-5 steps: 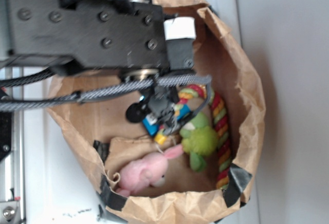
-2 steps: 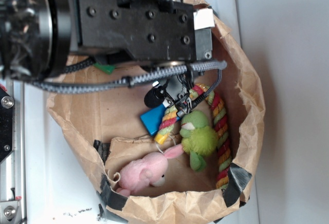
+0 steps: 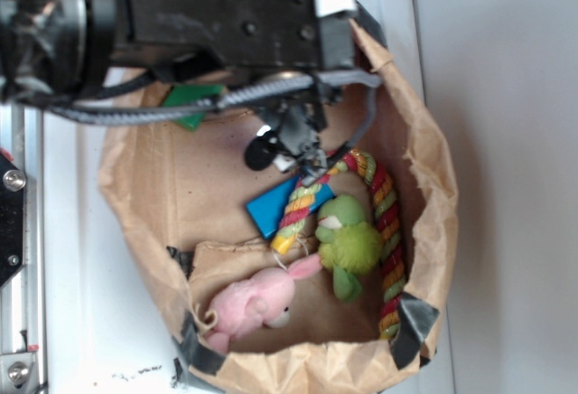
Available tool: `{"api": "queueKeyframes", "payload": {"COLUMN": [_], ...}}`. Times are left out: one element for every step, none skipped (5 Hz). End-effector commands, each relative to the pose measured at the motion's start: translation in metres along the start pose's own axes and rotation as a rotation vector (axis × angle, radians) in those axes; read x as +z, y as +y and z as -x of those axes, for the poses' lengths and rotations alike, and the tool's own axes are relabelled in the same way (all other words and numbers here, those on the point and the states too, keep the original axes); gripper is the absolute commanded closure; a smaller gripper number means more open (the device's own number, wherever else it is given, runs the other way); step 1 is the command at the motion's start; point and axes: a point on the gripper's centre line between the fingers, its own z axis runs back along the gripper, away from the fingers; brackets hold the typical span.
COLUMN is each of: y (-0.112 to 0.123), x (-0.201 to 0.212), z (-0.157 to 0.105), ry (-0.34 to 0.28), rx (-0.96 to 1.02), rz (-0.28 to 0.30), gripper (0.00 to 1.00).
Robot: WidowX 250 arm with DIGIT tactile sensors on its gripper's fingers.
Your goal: Grab the green block.
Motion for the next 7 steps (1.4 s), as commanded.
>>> {"api": "queueKeyframes", "payload": {"y": [0.012, 0.013, 0.014, 0.017, 0.02, 0.037, 0.037], "x": [0.009, 0.006, 0.004, 0.002, -0.002, 0.009, 0.009], "z": [0.003, 0.002, -0.008, -0.015, -0.018, 0.02, 0.02], "ry": [-0.075, -0.071, -0.065, -0.054, -0.052, -0.054, -0.054], "rx": [0.002, 0.013, 0.042, 0.068, 0.094, 0.048, 0.048], "rz": [0.042, 0.035, 0.026, 0.014, 0.003, 0.029, 0.029], "gripper": [0.0, 0.0, 0.0, 0.0, 0.0, 0.0, 0.0]}}
